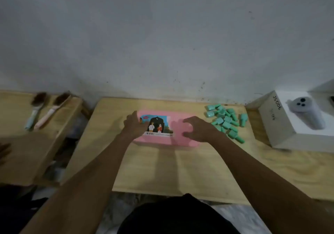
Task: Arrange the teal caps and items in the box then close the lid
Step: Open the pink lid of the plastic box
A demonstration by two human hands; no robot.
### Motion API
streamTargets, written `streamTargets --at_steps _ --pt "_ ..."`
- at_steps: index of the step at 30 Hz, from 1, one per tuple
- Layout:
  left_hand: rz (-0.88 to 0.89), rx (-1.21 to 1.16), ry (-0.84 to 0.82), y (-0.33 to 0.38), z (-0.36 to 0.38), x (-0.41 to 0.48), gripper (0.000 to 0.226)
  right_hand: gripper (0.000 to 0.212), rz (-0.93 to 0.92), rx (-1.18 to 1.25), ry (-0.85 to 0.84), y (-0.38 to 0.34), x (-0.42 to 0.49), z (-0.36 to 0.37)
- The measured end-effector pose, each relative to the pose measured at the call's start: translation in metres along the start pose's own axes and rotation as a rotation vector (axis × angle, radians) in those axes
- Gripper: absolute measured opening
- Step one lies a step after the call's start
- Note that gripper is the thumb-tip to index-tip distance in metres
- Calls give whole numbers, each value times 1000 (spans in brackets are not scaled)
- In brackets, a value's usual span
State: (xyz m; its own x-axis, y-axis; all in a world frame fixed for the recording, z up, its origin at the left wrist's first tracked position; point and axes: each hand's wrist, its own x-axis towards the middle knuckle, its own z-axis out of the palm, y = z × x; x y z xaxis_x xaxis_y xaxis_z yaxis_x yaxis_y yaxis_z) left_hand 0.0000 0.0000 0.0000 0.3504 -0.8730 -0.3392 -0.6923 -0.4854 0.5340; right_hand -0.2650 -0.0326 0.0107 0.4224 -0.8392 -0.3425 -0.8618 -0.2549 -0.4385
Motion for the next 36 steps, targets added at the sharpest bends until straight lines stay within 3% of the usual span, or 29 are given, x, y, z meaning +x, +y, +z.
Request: streamTargets --at_steps 2,6,13,18,25,30,34,36 --pt "-53 -90 25 -13 4 7 64 83 -43 -131 -102 -4 -3 8" --pt "-92 -176 88 -30 5 10 28 86 -61 -364 -113 -3 -5 31" --pt "-137 -422 92 -58 9 29 26 94 27 -579 -122 -15 -5 40" --pt "-142 -624 8 -68 9 27 21 95 19 -617 -132 -17 -7 38" --pt "-145 -727 69 -76 17 27 21 111 -2 -573 -252 -21 -2 11" --pt "-144 -728 100 -75 24 18 21 105 -43 -594 -323 -21 4 1" --pt "-51 -670 219 -68 32 -4 24 97 -46 -600 -420 -24 10 -21" --pt "1 -720 191 -69 47 -18 25 96 -40 -598 -439 -26 10 -26"
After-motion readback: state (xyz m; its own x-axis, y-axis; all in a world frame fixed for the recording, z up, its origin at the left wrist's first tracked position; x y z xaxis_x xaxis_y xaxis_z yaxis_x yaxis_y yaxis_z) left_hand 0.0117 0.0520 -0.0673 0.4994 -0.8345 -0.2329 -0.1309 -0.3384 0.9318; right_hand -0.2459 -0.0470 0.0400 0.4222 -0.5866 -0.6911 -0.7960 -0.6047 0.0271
